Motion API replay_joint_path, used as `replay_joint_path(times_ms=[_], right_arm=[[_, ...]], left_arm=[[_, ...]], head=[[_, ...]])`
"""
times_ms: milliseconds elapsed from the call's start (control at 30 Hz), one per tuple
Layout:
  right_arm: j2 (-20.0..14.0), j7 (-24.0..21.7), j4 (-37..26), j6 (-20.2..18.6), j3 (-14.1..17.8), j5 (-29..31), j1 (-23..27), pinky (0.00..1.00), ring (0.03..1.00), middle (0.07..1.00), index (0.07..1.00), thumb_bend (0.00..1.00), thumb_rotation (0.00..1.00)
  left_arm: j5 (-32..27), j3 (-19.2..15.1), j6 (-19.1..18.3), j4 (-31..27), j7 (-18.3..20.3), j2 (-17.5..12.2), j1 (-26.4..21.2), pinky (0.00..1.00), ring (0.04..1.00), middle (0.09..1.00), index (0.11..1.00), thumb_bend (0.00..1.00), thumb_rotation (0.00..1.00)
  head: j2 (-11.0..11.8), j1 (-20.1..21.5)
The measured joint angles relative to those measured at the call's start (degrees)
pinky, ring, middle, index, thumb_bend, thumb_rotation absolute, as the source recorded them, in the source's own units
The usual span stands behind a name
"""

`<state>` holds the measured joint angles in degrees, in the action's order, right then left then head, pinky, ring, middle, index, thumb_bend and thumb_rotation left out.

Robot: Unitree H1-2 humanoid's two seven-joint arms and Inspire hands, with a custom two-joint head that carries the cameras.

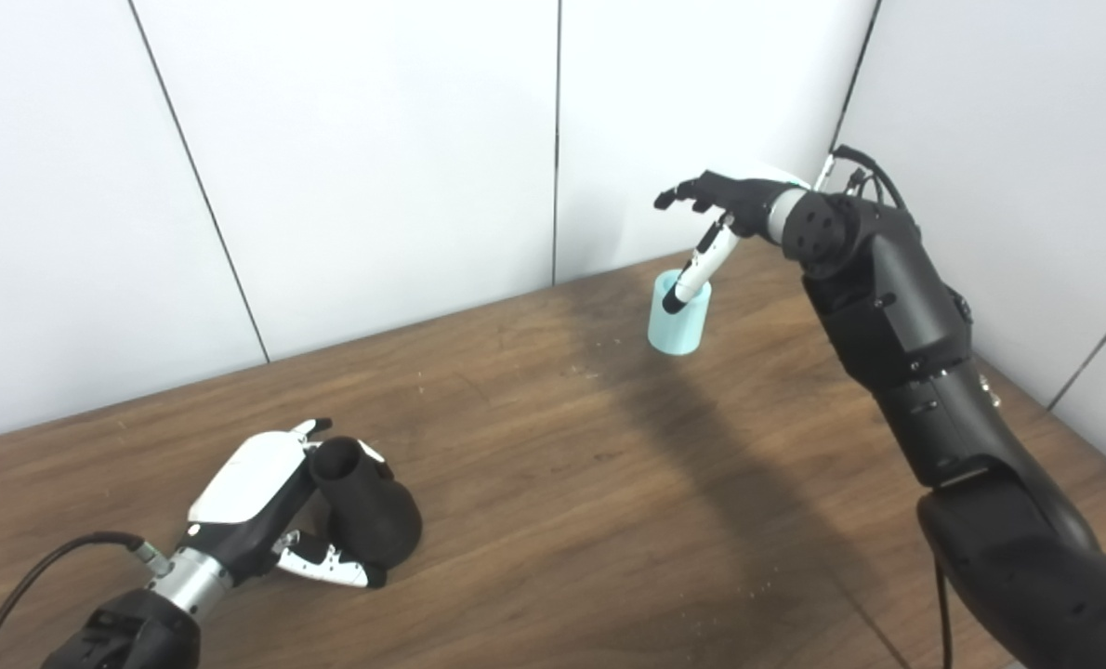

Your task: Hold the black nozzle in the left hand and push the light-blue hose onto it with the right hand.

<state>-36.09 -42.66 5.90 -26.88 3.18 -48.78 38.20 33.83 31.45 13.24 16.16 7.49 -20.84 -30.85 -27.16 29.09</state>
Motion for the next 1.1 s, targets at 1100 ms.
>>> replay_joint_path(times_ms=[1100], right_arm=[[0.6,11.7,11.3,0.0,-6.4,7.6,-3.5,0.68,0.836,0.877,0.856,0.91,0.09]], left_arm=[[0.0,-0.2,-1.6,-3.6,0.5,-1.1,2.0,0.95,0.616,0.486,0.48,0.53,0.0]], head=[[-1.1,-3.3]])
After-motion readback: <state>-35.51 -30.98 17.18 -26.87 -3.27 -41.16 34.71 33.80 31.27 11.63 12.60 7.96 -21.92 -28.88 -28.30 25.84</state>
